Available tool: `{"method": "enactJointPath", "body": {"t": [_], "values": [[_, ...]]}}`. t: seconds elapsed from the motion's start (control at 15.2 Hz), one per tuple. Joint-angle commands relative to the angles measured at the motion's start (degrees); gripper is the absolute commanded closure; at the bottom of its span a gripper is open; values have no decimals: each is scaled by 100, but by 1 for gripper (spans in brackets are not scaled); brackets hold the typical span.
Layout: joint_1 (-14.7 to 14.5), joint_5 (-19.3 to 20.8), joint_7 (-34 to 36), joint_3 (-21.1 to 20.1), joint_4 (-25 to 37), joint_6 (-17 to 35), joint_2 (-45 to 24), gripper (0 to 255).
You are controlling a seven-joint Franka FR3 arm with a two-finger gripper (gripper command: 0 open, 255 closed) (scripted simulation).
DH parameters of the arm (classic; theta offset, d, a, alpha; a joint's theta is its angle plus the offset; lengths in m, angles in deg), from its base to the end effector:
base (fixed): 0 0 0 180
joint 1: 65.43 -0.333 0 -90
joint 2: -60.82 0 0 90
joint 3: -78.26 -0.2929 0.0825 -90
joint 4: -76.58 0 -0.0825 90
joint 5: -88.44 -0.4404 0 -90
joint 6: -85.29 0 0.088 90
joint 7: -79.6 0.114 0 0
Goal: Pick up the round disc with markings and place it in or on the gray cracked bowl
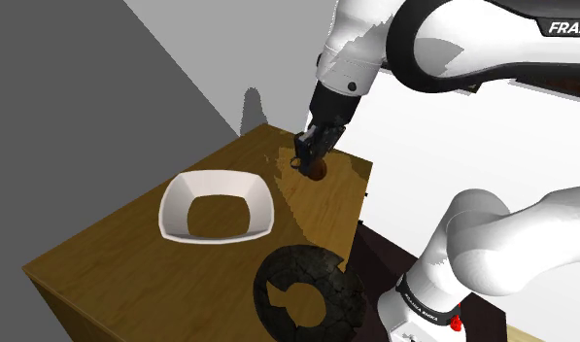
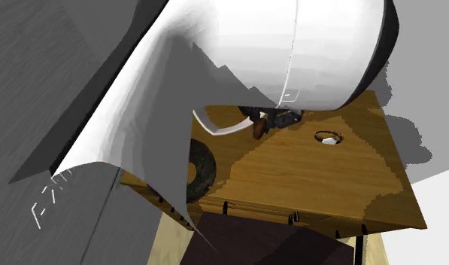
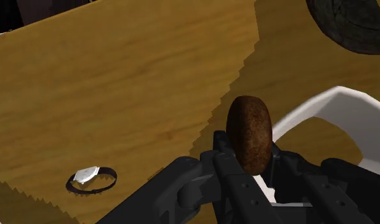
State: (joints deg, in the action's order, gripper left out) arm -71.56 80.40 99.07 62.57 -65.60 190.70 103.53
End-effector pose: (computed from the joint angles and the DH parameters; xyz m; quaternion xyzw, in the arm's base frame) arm 0.3798 0.1669 0.4968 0.9984 -0.0264 0.0489 0.0086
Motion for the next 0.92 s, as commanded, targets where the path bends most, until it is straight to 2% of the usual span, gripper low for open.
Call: {"method": "enactJointPath", "body": {"t": [0.0, 0.4, 0.86], "values": [[-122, -135, 235, -193, -17, -94, 122, 255], [-526, -611, 1032, -862, 2, -354, 434, 255], [-876, -1135, 2001, -1710, 323, -562, 468, 255]]}}
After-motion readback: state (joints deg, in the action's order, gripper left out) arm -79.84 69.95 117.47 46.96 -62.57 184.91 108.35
